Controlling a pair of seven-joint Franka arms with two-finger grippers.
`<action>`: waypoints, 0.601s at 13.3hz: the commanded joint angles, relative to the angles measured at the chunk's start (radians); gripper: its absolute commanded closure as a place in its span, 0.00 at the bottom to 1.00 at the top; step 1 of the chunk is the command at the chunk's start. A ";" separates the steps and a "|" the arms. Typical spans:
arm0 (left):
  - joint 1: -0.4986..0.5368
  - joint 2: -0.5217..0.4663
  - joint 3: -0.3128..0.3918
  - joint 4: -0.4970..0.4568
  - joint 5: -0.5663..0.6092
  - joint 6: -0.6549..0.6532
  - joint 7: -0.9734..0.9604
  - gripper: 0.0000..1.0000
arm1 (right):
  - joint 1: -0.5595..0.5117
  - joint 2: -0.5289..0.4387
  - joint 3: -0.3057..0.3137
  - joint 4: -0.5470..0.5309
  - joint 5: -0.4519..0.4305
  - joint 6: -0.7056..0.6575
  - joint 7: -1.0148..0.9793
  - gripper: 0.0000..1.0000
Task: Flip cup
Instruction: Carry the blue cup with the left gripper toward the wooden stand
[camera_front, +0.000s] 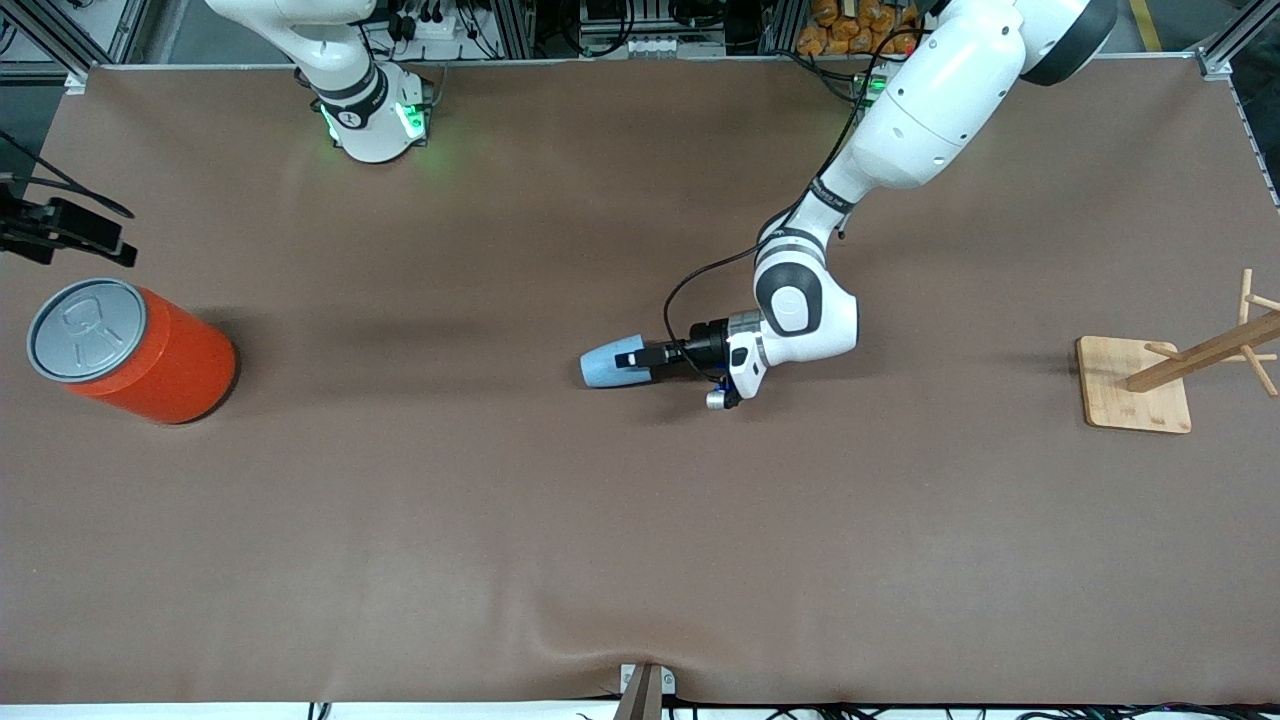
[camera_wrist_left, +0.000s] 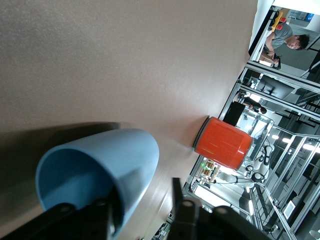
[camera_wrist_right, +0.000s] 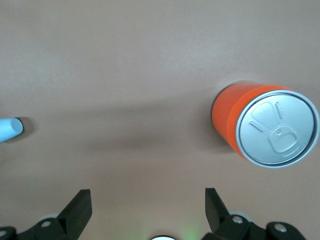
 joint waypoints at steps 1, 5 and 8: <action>-0.005 0.018 -0.001 0.018 -0.029 0.014 0.038 1.00 | -0.014 -0.011 0.013 0.006 0.006 -0.009 -0.013 0.00; 0.011 0.001 -0.002 0.018 -0.020 0.011 0.002 1.00 | 0.023 -0.011 0.019 0.004 -0.008 0.008 0.045 0.00; 0.013 -0.055 -0.002 0.027 -0.010 0.002 -0.080 1.00 | 0.027 -0.013 0.019 0.003 -0.031 0.018 0.032 0.00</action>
